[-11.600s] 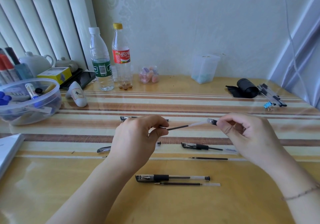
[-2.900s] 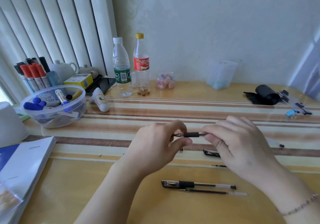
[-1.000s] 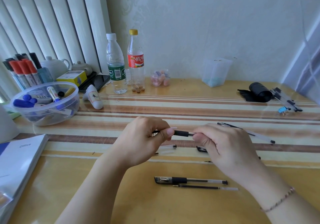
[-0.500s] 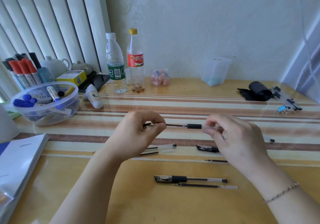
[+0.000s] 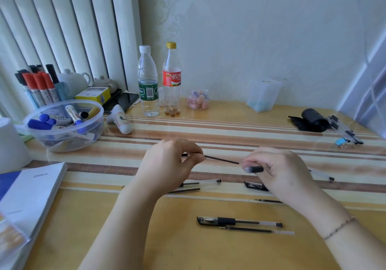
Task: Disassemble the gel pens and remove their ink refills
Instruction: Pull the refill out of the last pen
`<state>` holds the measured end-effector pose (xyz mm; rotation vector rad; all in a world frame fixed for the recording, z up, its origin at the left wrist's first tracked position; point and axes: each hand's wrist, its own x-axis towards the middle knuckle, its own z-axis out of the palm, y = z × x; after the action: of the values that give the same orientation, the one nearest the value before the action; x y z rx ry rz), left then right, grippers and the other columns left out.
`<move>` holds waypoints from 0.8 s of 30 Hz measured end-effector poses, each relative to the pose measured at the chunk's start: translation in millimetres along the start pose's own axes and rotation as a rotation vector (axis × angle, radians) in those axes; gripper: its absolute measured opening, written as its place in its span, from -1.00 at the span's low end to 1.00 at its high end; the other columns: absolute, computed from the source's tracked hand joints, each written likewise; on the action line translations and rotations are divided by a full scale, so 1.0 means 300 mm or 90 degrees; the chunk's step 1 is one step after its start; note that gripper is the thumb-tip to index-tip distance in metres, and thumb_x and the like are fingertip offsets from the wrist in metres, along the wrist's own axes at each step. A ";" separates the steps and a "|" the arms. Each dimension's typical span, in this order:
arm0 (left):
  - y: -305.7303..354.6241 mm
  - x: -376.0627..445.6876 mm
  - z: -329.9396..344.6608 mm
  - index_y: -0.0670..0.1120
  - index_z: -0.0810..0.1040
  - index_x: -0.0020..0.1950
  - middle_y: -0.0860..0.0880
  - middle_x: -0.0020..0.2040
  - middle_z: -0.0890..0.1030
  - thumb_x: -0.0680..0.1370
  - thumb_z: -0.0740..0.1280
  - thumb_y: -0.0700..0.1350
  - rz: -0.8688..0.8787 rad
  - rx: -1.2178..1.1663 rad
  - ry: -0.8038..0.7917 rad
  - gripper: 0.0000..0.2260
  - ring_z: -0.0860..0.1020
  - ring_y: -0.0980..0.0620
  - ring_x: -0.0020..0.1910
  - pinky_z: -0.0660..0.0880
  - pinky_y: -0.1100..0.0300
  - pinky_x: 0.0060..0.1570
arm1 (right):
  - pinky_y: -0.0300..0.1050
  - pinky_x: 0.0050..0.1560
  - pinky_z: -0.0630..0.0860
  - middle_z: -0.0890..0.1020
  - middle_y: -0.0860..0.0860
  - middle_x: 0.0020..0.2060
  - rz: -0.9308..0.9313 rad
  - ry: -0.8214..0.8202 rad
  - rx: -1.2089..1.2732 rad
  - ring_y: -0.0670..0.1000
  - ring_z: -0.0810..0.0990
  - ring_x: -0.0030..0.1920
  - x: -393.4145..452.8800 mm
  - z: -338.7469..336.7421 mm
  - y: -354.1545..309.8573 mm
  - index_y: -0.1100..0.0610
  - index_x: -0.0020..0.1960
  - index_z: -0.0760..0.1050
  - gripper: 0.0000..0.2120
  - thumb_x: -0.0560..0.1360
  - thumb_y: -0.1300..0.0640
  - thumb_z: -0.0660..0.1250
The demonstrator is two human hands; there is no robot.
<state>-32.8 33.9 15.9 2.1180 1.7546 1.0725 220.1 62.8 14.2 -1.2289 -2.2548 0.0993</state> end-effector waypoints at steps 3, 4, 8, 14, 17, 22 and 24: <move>-0.027 0.006 -0.017 0.14 0.66 -0.06 0.23 -0.10 0.68 0.53 0.35 0.04 -0.044 -0.022 0.053 -0.91 0.59 0.17 -0.03 0.57 0.09 -0.09 | 0.01 -0.29 0.58 0.66 -0.25 -0.23 0.096 -0.008 -0.020 -0.12 0.58 -0.27 0.020 -0.013 0.009 -0.15 -0.14 0.64 -0.91 0.47 0.03 0.39; -0.035 0.010 -0.019 0.14 0.66 -0.07 0.23 -0.10 0.67 0.53 0.36 0.03 -0.065 -0.037 0.078 -0.92 0.59 0.16 -0.02 0.57 0.09 -0.10 | 0.02 -0.22 0.60 0.66 -0.25 -0.22 0.137 -0.032 -0.017 -0.13 0.59 -0.22 0.027 -0.023 0.021 -0.16 -0.13 0.63 -0.94 0.47 -0.06 0.37; -0.067 0.021 -0.028 0.13 0.67 -0.05 0.18 -0.09 0.67 0.54 0.35 -0.01 -0.141 -0.091 0.148 -0.90 0.59 0.10 -0.03 0.58 0.02 -0.12 | 0.08 -0.06 0.61 0.71 -0.13 -0.13 0.233 -0.095 -0.021 0.01 0.66 -0.12 0.091 -0.030 0.026 -0.17 -0.20 0.59 -0.91 0.45 -0.14 0.39; -0.083 0.024 -0.033 0.07 0.67 0.02 0.12 -0.14 0.67 0.57 0.31 -0.04 -0.167 -0.110 0.150 -0.86 0.59 0.05 -0.14 0.58 0.06 -0.16 | -0.17 -0.37 0.41 0.62 -0.10 -0.33 0.234 -0.140 -0.106 -0.03 0.55 -0.36 0.274 0.109 -0.056 -0.07 -0.19 0.57 -0.83 0.47 -0.14 0.36; -0.093 0.019 -0.040 0.12 0.66 -0.06 0.17 -0.28 0.67 0.55 0.34 -0.07 -0.179 -0.099 0.127 -0.88 0.57 0.12 -0.27 0.54 0.18 -0.29 | -0.17 -0.39 0.40 0.64 -0.10 -0.30 0.230 -0.141 -0.114 -0.03 0.57 -0.34 0.310 0.192 -0.060 -0.08 -0.15 0.59 -0.83 0.48 -0.15 0.34; -0.111 0.021 -0.049 0.14 0.62 -0.04 0.16 -0.22 0.67 0.47 0.43 0.01 -0.247 -0.107 0.118 -0.91 0.59 0.10 -0.18 0.53 0.17 -0.22 | -0.10 -0.22 0.51 0.59 -0.15 -0.18 0.139 -0.175 -0.151 -0.03 0.56 -0.17 0.300 0.235 -0.038 -0.10 -0.13 0.60 -0.79 0.50 -0.19 0.29; -0.119 0.022 -0.052 0.12 0.62 -0.04 0.17 -0.23 0.66 0.45 0.46 0.01 -0.271 -0.103 0.120 -0.89 0.59 0.10 -0.20 0.52 0.18 -0.24 | -0.06 -0.12 0.56 0.63 -0.19 -0.13 0.133 -0.174 -0.085 -0.05 0.58 -0.11 0.295 0.224 -0.024 -0.17 -0.10 0.59 -0.86 0.49 -0.18 0.31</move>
<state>-70.0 45.3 9.7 1.4967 2.0003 1.2643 143.3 142.0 -0.7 -1.6058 -2.3858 0.2095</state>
